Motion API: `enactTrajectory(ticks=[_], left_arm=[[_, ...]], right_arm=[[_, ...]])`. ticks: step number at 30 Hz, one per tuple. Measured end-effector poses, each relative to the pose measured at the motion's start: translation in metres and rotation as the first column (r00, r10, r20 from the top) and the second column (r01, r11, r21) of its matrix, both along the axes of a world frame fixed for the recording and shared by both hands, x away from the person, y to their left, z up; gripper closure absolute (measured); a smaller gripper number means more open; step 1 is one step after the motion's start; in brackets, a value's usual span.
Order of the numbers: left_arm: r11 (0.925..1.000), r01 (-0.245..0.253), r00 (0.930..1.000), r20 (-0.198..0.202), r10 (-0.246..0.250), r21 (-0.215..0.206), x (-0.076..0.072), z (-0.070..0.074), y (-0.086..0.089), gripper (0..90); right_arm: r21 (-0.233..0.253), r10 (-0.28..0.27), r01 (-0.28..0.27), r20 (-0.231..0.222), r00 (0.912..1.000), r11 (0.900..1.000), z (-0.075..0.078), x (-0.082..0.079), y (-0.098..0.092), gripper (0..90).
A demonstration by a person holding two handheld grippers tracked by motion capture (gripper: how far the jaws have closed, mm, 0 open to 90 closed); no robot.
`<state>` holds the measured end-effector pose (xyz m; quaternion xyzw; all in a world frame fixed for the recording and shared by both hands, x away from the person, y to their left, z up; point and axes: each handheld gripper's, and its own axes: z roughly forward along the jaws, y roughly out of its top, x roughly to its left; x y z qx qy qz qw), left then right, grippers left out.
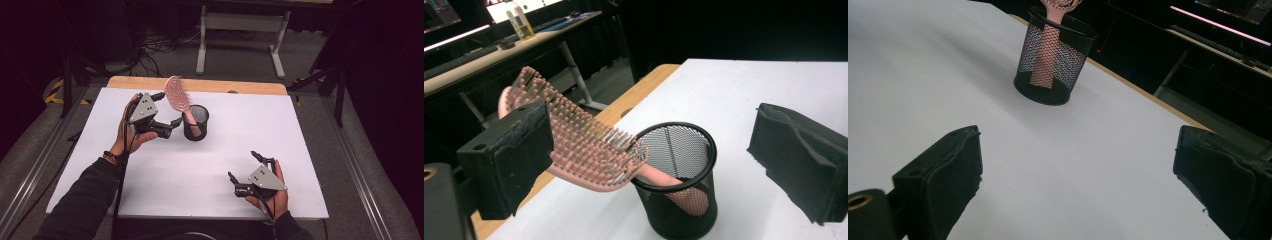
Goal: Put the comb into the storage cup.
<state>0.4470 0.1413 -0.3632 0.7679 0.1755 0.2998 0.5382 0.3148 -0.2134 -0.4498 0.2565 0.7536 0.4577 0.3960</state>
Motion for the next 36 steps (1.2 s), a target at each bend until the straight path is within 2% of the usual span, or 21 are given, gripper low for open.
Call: enactTrajectory(ticks=[24, 36], left_arm=[[0.9987, 0.03, 0.9994, 0.013, -0.031, 0.041, -0.018, -0.016, 0.007, 5.2], [0.9974, 0.025, 0.9994, 0.024, -0.027, 0.067, -0.027, -0.023, 0.014, 4.9]], right_arm=[[-0.002, -0.003, 0.003, -0.002, 1.0, 1.0, 0.0, 0.0, 0.0, 6.2], [-0.003, -0.003, 0.003, 0.004, 1.0, 1.0, 0.0, 0.0, 0.001, 6.2]])
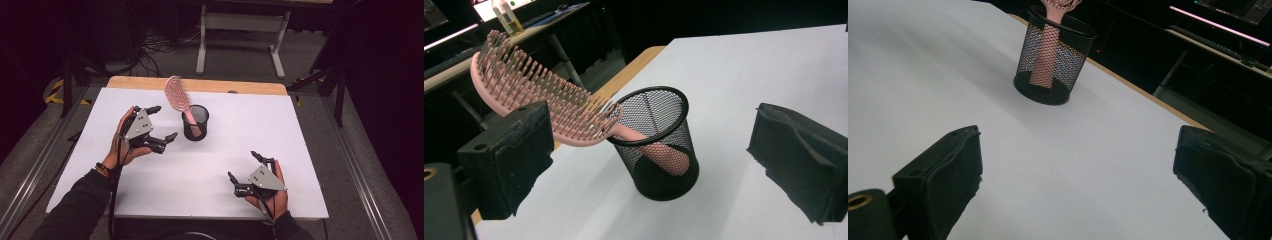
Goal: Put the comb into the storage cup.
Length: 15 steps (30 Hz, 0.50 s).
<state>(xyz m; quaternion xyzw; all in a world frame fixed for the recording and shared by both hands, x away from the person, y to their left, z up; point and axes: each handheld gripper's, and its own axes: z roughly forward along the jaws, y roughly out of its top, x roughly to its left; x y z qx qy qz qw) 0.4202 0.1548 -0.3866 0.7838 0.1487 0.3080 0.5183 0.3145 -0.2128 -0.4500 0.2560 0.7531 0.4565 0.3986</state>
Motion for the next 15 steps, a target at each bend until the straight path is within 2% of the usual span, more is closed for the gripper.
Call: enactTrajectory(ticks=[11, 15], left_arm=[[1.0, 0.005, 1.0, -0.003, -0.005, -0.007, -0.01, -0.008, 0.004, 5.0], [0.9999, 0.012, 0.9999, 0.0, -0.012, 0.006, -0.015, -0.01, 0.004, 4.9]], right_arm=[[0.0, -0.003, 0.003, -0.001, 1.0, 1.0, 0.0, 0.0, 0.0, 6.2], [-0.002, 0.0, 0.0, -0.004, 1.0, 1.0, 0.0, 0.0, 0.0, 6.2]])
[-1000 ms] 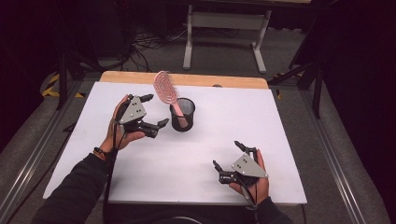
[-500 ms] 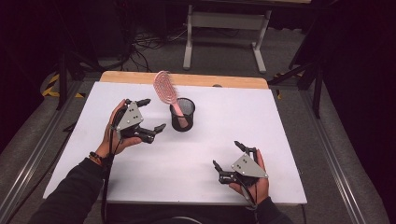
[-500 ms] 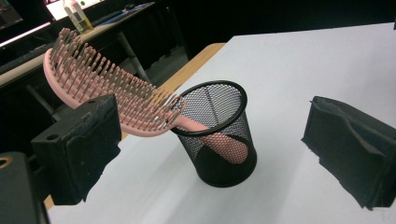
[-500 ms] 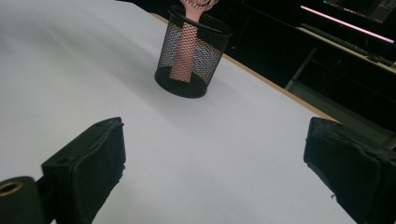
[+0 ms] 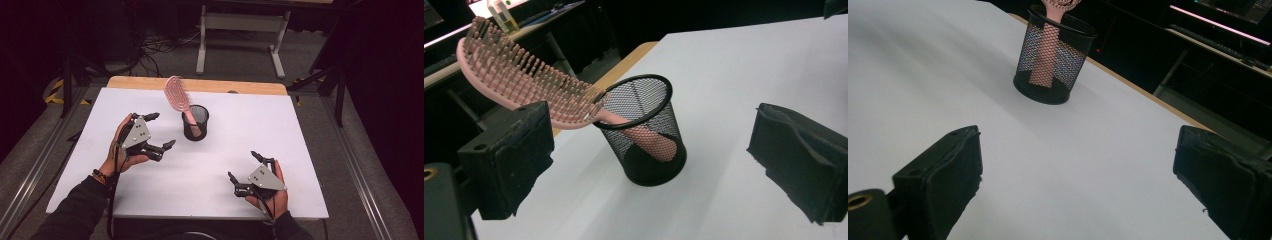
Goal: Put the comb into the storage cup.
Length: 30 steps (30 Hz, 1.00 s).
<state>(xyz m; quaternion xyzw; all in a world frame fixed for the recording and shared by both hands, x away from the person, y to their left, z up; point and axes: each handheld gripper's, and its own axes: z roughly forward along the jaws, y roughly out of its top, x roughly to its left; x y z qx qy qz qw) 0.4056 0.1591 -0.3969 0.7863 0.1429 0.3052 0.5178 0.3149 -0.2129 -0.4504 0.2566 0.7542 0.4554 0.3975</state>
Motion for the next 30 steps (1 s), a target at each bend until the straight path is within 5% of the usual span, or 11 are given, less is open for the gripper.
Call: enactTrajectory(ticks=[30], left_arm=[[0.9997, 0.019, 0.9997, -0.017, -0.019, 0.013, -0.022, -0.015, 0.01, 5.0]], right_arm=[[0.007, 0.0, 0.0, 0.004, 1.0, 1.0, 0.001, 0.0, -0.001, 6.3]])
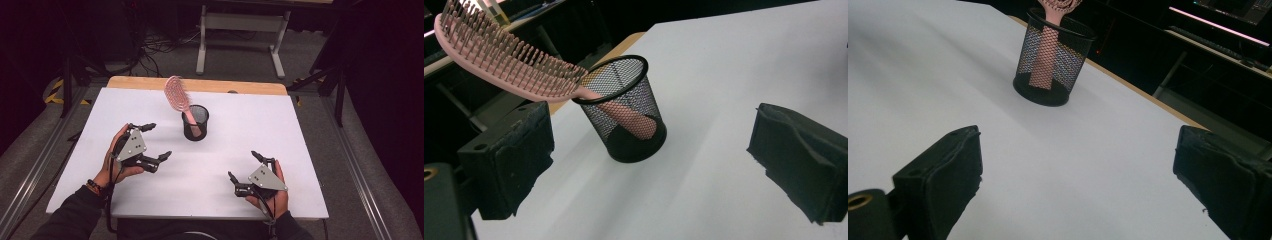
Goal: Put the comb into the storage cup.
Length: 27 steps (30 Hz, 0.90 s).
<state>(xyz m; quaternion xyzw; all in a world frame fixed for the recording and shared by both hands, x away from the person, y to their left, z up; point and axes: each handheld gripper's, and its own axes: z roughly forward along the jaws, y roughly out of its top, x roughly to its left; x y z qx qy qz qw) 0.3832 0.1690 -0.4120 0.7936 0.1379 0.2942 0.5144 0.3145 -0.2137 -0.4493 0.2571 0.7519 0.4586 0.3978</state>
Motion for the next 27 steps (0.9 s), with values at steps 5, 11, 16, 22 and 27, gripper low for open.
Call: enactTrajectory(ticks=[5, 11, 16, 22, 27], left_arm=[[1.0, 0.008, 1.0, -0.001, -0.008, 0.002, -0.004, -0.002, 0.002, 5.0], [0.9999, 0.006, 1.0, -0.004, -0.006, 0.015, -0.008, -0.008, 0.005, 5.0], [0.9998, 0.006, 1.0, -0.005, -0.006, 0.021, -0.012, -0.012, 0.008, 5.2], [0.9992, 0.001, 0.9999, -0.017, -0.001, 0.039, -0.014, -0.022, 0.012, 5.2], [0.9988, -0.008, 0.9997, -0.025, 0.01, 0.049, -0.017, -0.026, 0.016, 5.2]], right_arm=[[-0.001, 0.003, -0.003, -0.001, 1.0, 1.0, 0.0, 0.0, 0.0, 6.3], [0.004, 0.003, -0.003, -0.001, 1.0, 1.0, 0.0, 0.0, 0.0, 6.3], [0.004, 0.003, -0.003, -0.002, 1.0, 1.0, 0.0, -0.001, 0.0, 6.3], [0.004, 0.004, -0.004, -0.003, 1.0, 1.0, 0.0, -0.001, 0.0, 6.3], [0.006, 0.005, -0.005, -0.003, 1.0, 1.0, 0.001, -0.001, 0.0, 6.3]])
